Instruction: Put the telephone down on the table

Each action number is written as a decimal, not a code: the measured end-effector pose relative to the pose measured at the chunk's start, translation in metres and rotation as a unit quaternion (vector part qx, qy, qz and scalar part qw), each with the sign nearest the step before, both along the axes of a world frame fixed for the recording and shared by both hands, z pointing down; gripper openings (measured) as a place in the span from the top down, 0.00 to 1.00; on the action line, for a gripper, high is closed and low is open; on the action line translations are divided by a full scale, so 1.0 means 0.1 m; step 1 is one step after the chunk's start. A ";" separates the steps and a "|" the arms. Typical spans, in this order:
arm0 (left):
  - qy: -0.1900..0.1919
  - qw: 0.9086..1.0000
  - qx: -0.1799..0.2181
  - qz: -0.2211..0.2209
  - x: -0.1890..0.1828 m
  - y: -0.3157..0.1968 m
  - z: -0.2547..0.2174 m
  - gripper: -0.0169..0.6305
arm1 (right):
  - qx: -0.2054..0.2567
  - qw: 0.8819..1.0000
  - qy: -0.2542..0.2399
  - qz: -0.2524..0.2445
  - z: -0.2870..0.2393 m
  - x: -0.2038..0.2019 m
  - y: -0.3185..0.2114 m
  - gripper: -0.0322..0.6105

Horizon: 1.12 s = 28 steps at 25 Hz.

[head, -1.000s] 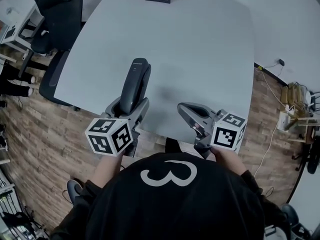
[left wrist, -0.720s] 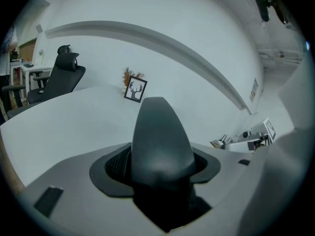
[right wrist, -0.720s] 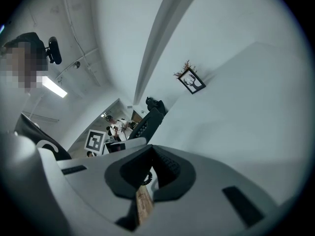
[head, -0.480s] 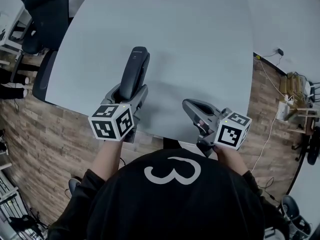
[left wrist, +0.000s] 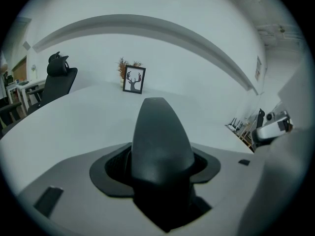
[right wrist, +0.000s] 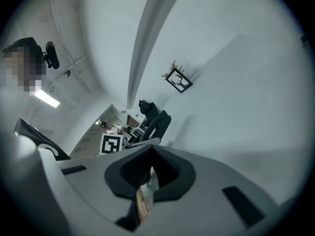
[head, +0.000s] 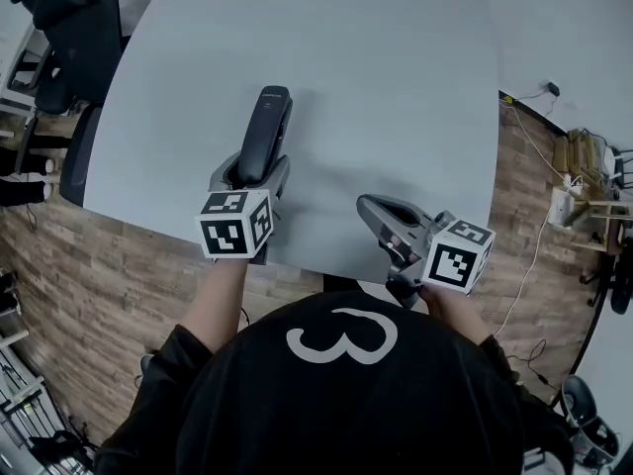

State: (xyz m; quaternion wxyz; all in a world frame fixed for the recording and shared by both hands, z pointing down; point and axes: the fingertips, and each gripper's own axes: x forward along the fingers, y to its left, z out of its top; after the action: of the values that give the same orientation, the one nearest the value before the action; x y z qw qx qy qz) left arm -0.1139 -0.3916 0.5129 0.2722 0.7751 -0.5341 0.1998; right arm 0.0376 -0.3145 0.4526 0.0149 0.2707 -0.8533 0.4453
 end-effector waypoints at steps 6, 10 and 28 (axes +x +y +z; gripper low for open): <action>-0.018 1.000 -0.012 -0.007 -0.03 -0.03 0.22 0.52 | -0.009 1.000 0.002 0.000 0.05 0.01 0.02 0.94; -0.035 0.999 -0.005 -0.005 -0.03 -0.06 0.26 0.52 | -0.010 1.000 0.005 0.001 0.06 0.03 0.00 0.94; -0.129 0.989 -0.066 0.009 -0.13 -0.07 0.59 0.52 | -0.008 1.000 0.007 0.000 0.08 0.04 0.03 0.94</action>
State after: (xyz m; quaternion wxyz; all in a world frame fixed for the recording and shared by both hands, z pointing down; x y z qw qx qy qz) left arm -0.1274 -0.3990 0.5721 0.2497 0.7282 -0.5431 0.3352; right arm 0.0421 -0.3116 0.4610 0.0231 0.2737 -0.8496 0.4503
